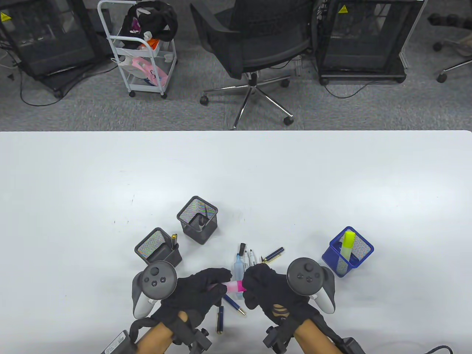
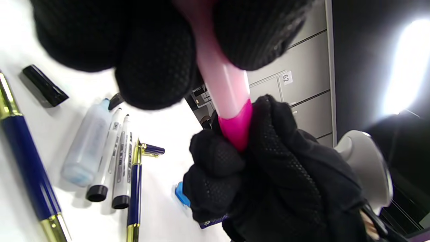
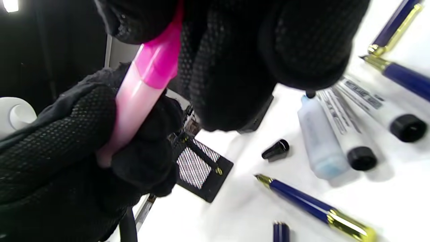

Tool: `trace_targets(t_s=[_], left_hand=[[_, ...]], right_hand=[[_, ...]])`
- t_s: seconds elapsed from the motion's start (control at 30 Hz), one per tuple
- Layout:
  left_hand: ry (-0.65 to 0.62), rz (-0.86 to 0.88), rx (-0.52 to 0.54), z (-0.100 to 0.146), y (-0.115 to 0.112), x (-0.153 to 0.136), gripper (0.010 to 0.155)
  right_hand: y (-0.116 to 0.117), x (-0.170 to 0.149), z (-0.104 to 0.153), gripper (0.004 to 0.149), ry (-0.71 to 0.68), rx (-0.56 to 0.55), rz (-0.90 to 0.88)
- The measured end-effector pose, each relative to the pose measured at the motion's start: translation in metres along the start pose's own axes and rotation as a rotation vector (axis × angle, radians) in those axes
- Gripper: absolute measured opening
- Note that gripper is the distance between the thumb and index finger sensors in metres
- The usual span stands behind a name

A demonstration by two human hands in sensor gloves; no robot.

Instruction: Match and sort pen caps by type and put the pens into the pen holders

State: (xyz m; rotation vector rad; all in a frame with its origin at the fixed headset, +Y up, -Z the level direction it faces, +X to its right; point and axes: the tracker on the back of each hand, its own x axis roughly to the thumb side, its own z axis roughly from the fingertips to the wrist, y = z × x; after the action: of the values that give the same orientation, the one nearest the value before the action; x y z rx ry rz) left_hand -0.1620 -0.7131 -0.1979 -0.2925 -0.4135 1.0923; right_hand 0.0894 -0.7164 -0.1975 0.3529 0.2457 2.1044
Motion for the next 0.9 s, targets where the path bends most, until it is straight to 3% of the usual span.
trace_targets(t_s=[0.13, 0.27, 0.37, 0.5, 0.6, 0.7, 0.9], left_hand=[[-0.053, 0.033, 0.07, 0.0, 0.005, 0.007, 0.043], [-0.118, 0.007, -0.005, -0.002, -0.003, 0.007, 0.048], [-0.171, -0.099, -0.087, -0.003, -0.011, 0.011, 0.055], [-0.156, -0.223, -0.043, -0.001, -0.013, 0.013, 0.054], [-0.113, -0.235, 0.016, 0.003, -0.002, 0.007, 0.053], [-0.087, -0.181, 0.071, 0.008, 0.013, 0.002, 0.053], [-0.097, -0.192, 0.108, 0.013, 0.026, 0.005, 0.054]], right_hand=[[-0.004, 0.008, 0.001, 0.049, -0.03, -0.066, -0.083], [-0.013, 0.012, 0.006, 0.047, -0.055, -0.056, -0.042], [-0.029, 0.013, 0.009, 0.047, -0.059, -0.064, -0.003], [-0.06, 0.016, 0.017, 0.046, -0.073, -0.165, 0.035], [-0.092, 0.028, 0.029, 0.047, -0.086, -0.3, 0.164], [-0.124, 0.046, 0.037, 0.048, -0.065, -0.424, 0.404], [-0.171, 0.066, 0.044, 0.048, 0.075, -0.523, 0.792]])
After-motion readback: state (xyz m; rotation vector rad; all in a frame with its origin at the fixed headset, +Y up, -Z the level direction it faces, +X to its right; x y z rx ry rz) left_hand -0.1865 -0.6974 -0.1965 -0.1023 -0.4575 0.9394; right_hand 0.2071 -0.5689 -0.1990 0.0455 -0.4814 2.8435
